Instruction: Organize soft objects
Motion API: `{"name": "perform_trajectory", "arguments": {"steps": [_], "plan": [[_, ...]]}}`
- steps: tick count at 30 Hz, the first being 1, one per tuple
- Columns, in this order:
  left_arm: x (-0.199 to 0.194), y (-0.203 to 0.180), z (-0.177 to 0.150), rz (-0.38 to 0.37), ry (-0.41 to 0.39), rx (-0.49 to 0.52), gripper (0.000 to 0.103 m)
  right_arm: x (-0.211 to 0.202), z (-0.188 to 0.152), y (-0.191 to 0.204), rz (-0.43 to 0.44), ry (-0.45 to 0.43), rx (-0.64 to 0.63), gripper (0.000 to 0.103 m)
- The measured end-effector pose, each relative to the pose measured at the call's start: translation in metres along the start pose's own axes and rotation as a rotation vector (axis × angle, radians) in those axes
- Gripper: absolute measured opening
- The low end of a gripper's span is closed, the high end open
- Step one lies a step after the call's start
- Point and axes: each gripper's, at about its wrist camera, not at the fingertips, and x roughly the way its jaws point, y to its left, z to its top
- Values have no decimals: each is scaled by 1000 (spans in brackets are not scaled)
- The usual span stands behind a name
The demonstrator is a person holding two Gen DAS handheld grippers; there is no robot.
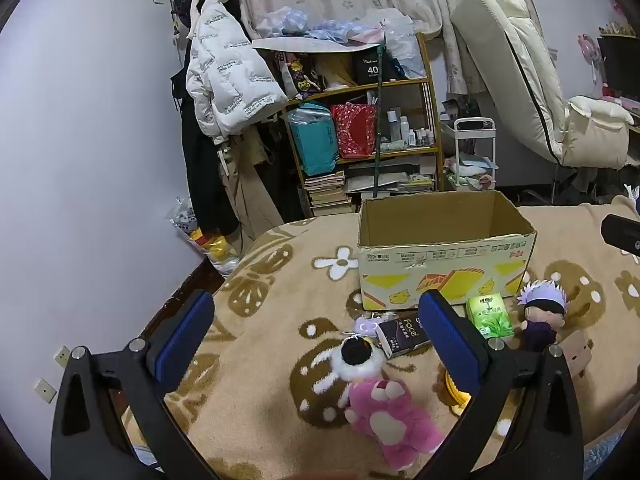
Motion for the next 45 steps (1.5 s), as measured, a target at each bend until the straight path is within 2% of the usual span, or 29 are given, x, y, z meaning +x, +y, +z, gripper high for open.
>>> {"name": "perform_trajectory", "arguments": {"steps": [15, 20, 45], "plan": [[-3, -6, -1, 6, -10, -5, 101, 0, 0, 0, -3, 6, 6, 103], [1, 4, -1, 5, -13, -21, 101, 0, 1, 0, -4, 6, 7, 103], [-1, 7, 0, 3, -12, -19, 101, 0, -1, -4, -7, 6, 23, 103]]}}
